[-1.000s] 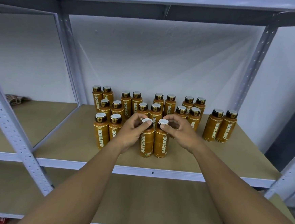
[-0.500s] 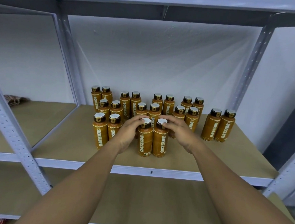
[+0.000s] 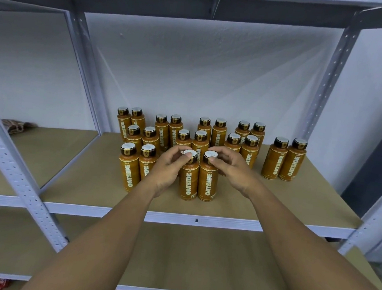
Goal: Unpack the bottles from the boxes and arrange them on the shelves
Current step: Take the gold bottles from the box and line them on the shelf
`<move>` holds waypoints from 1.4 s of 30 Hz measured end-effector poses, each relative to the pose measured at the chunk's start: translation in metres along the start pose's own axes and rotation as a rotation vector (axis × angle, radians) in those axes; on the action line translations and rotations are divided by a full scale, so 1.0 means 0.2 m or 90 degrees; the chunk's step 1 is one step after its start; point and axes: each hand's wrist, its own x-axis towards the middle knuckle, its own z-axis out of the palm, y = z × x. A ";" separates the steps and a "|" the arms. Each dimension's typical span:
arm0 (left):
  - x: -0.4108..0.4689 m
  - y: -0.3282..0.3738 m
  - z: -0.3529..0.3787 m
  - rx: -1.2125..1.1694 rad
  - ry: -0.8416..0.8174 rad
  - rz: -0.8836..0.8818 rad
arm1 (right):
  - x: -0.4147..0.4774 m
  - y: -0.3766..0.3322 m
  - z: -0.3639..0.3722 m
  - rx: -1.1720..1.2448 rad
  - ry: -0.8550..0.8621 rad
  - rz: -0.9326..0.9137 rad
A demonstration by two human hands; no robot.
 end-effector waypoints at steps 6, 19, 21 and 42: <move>0.00 -0.01 0.00 0.002 -0.004 -0.002 | -0.01 -0.01 0.01 -0.006 0.008 0.000; 0.01 0.11 -0.13 0.281 -0.128 0.030 | -0.02 -0.08 -0.06 -0.263 -0.037 -0.065; 0.02 0.10 -0.14 0.324 -0.148 0.028 | -0.02 -0.08 -0.06 -0.294 -0.050 -0.070; -0.12 -0.03 -0.05 0.294 -0.060 0.060 | -0.13 0.03 0.02 -0.266 0.024 -0.014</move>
